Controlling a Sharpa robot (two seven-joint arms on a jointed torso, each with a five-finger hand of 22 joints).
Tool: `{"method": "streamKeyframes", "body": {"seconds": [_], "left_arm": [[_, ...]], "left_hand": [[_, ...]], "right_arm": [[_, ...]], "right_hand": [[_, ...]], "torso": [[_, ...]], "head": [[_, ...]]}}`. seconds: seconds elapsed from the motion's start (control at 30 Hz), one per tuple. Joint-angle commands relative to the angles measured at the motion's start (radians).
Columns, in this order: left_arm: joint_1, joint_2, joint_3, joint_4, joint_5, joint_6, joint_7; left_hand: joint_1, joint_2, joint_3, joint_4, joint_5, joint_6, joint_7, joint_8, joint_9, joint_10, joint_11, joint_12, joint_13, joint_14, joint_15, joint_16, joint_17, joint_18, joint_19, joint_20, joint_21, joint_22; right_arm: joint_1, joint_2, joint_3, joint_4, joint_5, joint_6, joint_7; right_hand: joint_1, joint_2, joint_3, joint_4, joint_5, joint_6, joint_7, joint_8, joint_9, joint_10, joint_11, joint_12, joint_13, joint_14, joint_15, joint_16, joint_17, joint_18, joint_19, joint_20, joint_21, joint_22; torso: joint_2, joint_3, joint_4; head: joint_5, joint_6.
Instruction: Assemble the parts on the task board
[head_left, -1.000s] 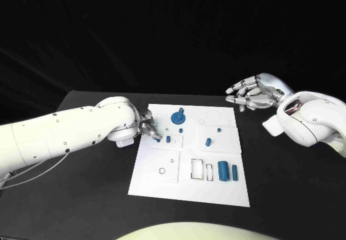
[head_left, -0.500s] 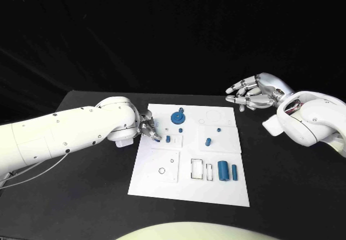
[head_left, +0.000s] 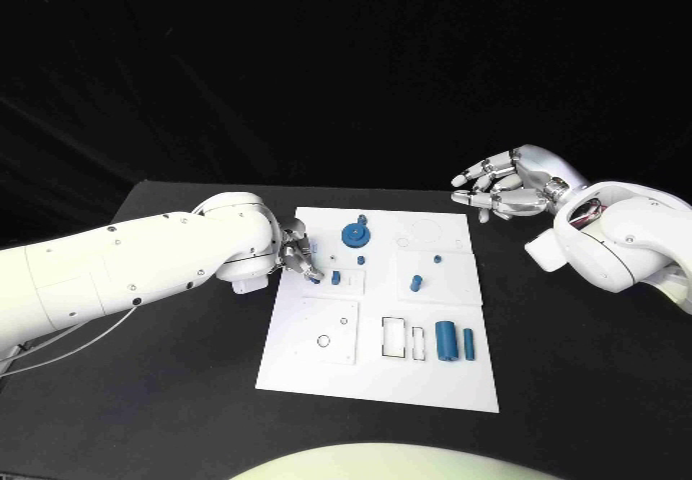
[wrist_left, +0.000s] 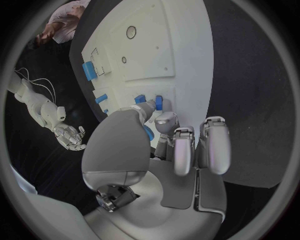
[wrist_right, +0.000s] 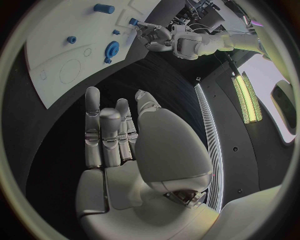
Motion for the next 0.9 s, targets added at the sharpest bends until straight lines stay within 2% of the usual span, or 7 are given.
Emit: {"method": "streamKeyframes", "body": {"seconds": [0.03, 0.37, 0.9], "left_arm": [[-0.002, 0.006, -0.001, 0.001, 0.003, 0.024, -0.004], [-0.002, 0.013, -0.001, -0.008, 0.008, 0.035, -0.018], [-0.002, 0.015, -0.001, -0.016, 0.0, 0.046, -0.028]], "left_hand": [[-0.002, -0.001, 0.08, -0.07, 0.006, 0.02, -0.025, 0.01, 0.003, 0.006, -0.001, 0.003, -0.003, 0.107, -0.007, 0.002, 0.263, -0.016, 0.013, -0.007, 0.006, 0.057], [-0.057, -0.024, 0.049, -0.042, 0.005, 0.028, -0.031, 0.026, 0.011, 0.012, -0.005, 0.007, -0.002, 0.107, -0.01, 0.002, 0.263, -0.018, 0.017, -0.007, 0.01, 0.066], [-0.078, -0.027, 0.026, -0.03, 0.006, 0.038, -0.038, 0.038, 0.014, 0.018, -0.01, 0.014, 0.004, 0.107, -0.014, 0.002, 0.263, -0.02, 0.022, -0.008, 0.016, 0.077]], "right_arm": [[-0.001, 0.0, 0.0, 0.002, -0.009, 0.011, 0.004], [-0.001, -0.002, 0.0, 0.003, -0.009, 0.011, 0.004], [-0.001, -0.002, 0.0, 0.002, -0.009, 0.012, 0.003]], "right_hand": [[-0.006, 0.001, -0.001, 0.007, 0.004, -0.01, -0.001, 0.007, 0.001, -0.001, 0.001, -0.001, -0.001, -0.003, -0.001, -0.007, 0.001, 0.013, 0.003, 0.001, -0.002, -0.001], [-0.006, 0.001, -0.001, 0.007, 0.004, -0.01, -0.001, 0.007, 0.001, -0.001, 0.001, -0.001, -0.001, -0.003, -0.001, -0.007, 0.001, 0.013, 0.003, 0.001, -0.002, -0.001], [-0.006, 0.001, -0.001, 0.007, 0.004, -0.01, -0.001, 0.007, 0.001, -0.001, 0.001, -0.001, -0.001, -0.003, -0.001, -0.007, 0.001, 0.013, 0.003, 0.001, -0.002, -0.001]], "torso": [[0.0, 0.0007, 0.0], [-0.001, 0.0002, -0.0003], [0.0, -0.0004, 0.0009]], "head": [[-0.001, 0.0], [-0.004, -0.001], [-0.004, -0.003]]}}
